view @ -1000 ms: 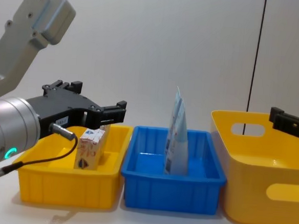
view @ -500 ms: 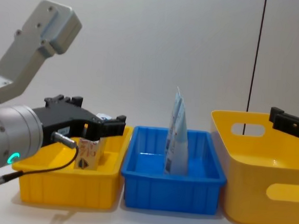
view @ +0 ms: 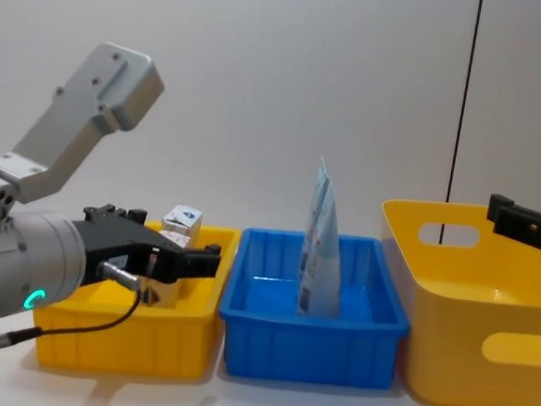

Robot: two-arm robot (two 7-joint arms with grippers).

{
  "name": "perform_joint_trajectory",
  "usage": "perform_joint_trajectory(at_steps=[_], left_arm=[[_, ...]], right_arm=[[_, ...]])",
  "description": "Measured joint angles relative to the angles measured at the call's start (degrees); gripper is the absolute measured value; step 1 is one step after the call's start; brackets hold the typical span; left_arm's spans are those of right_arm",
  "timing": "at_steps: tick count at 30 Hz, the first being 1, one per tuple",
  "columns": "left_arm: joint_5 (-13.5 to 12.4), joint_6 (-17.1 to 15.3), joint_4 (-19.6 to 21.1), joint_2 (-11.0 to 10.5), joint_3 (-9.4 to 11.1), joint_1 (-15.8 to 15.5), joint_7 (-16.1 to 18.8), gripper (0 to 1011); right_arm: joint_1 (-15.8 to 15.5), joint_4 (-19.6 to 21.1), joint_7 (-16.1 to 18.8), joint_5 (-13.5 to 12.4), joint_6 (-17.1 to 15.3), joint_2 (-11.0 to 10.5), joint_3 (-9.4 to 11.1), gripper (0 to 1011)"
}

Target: Bimanual collaborative sorting of washing and personal care products

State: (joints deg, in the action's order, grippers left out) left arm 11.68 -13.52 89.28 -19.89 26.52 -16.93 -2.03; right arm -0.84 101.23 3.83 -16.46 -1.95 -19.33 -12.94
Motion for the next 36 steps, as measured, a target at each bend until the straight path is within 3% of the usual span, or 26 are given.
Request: perform_joint_trajectory(at_steps=[18,27,36], left_arm=[[-5.0,-5.76,-4.34,-0.74,2.21,-4.65,-0.29,1001],[-4.67,-4.94,-7.45,1.12,0.78,-5.54,0.37,1001],[-2.77,-1.77,-10.69,3.94,-1.55,-5.84,1.36,1001]], right_arm=[[0.0,0.0,0.0,0.0,0.0,0.0,0.0,1000],[0.0,0.0,0.0,0.0,0.0,0.0,0.0,1000],[0.0,0.0,0.0,0.0,0.0,0.0,0.0,1000]])
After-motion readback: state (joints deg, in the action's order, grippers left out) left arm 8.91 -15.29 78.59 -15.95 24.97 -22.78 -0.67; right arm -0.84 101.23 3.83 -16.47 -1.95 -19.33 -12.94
